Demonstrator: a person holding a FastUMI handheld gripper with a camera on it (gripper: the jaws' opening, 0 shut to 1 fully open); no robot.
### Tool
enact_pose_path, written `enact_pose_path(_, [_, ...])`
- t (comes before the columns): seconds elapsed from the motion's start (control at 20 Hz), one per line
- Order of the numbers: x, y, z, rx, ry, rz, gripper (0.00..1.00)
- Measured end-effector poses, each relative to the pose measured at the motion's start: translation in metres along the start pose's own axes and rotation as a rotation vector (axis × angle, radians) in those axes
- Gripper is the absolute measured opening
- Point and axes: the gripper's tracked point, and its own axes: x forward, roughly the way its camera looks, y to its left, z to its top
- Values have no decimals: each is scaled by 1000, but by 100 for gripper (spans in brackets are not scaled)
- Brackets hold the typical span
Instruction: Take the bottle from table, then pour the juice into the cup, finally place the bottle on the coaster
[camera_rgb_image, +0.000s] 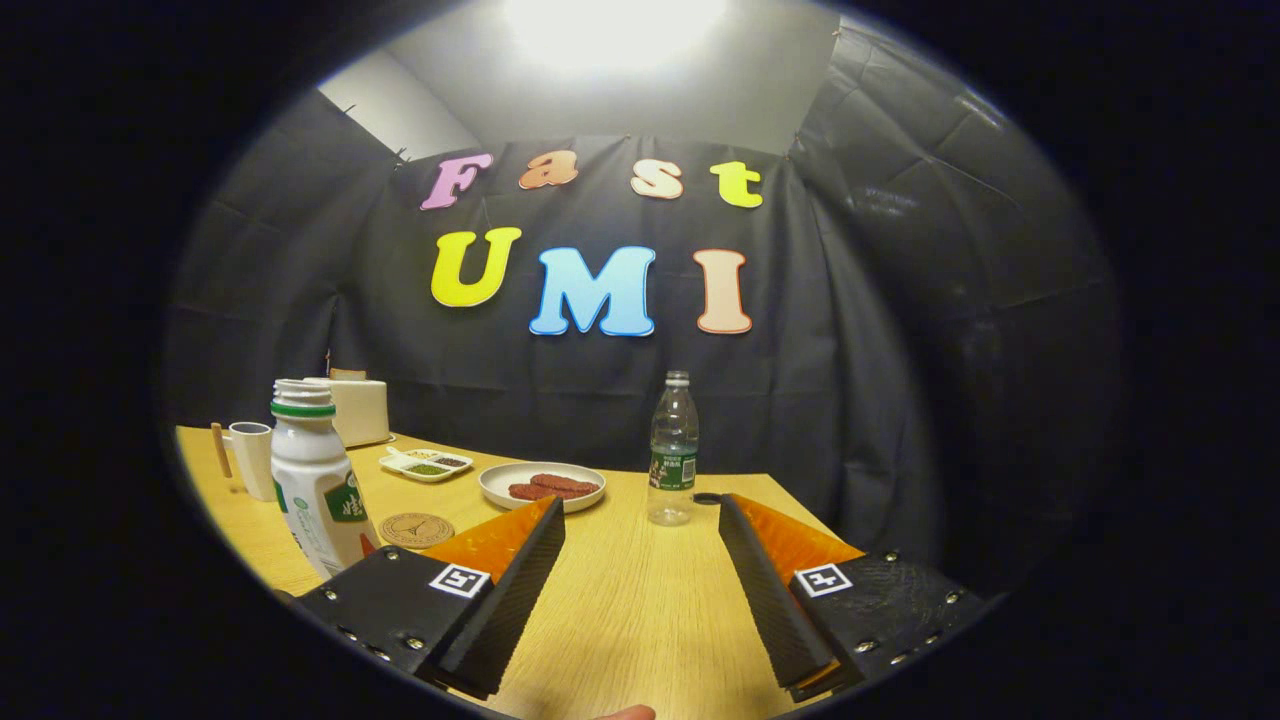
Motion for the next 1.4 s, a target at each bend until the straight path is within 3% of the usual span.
enact_pose_path(0.5, [-3,27,47,51,4,2,95])
enact_pose_path(0.95, [-51,64,112,50,-27,-67,95])
enact_pose_path(1.4, [-81,129,133,60,-43,-30,95])
